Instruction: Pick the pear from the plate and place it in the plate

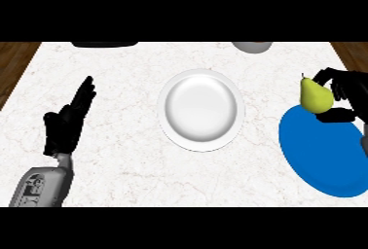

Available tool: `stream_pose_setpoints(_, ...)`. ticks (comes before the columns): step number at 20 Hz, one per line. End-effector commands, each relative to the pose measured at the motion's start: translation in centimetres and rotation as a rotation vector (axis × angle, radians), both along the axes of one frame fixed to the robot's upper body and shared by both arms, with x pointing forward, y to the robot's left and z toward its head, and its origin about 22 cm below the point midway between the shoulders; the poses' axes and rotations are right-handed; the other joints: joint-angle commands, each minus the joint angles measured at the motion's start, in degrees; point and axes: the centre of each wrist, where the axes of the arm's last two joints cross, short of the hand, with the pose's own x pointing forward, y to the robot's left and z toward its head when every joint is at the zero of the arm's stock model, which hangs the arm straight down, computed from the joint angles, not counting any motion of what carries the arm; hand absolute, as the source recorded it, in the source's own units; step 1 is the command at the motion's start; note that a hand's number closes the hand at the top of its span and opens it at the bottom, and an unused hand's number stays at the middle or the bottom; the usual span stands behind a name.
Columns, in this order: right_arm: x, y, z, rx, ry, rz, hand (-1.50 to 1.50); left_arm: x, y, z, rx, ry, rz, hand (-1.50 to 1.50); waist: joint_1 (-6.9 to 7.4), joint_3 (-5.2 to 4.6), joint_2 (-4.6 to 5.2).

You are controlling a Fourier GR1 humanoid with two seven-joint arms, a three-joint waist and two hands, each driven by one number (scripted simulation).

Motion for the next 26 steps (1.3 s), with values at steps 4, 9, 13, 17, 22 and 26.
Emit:
stream_pose_setpoints(4, -1.3, 4.3, 3.4, 0.125, -0.066, 0.189, 1.50, 1.0, 0.2, 0.4, -0.003, -0.030, -0.014, 0.00, 0.95, -0.05, 0.42)
stream_pose_setpoints(9, -0.6, 9.0, 3.5, 0.174, 0.029, 0.223, 1.50, 2.2, 0.1, 0.6, 0.001, -0.004, -0.039, 0.00, 1.47, -0.04, 0.60)
stream_pose_setpoints(13, 0.6, 15.1, 1.3, 0.176, 0.059, 0.236, 1.50, 1.8, -1.1, 0.8, -0.004, -0.004, -0.040, 0.00, 2.12, -0.01, 0.67)
stream_pose_setpoints(17, 2.4, 19.1, 1.3, 0.194, 0.103, 0.285, 1.50, 1.6, -1.5, 0.7, -0.015, -0.005, -0.043, 0.00, 2.23, -0.02, 0.73)
stream_pose_setpoints(22, 3.3, 23.5, -1.8, -0.003, 0.114, 0.246, 1.50, 1.8, -1.6, 0.9, -0.023, -0.016, -0.053, 0.00, 2.59, -0.03, 0.83)
stream_pose_setpoints(26, 3.9, 25.5, -5.3, -0.095, 0.177, 0.206, 1.50, 1.5, -1.2, -0.2, -0.002, -0.013, -0.064, 0.00, 2.89, -0.02, 1.03)
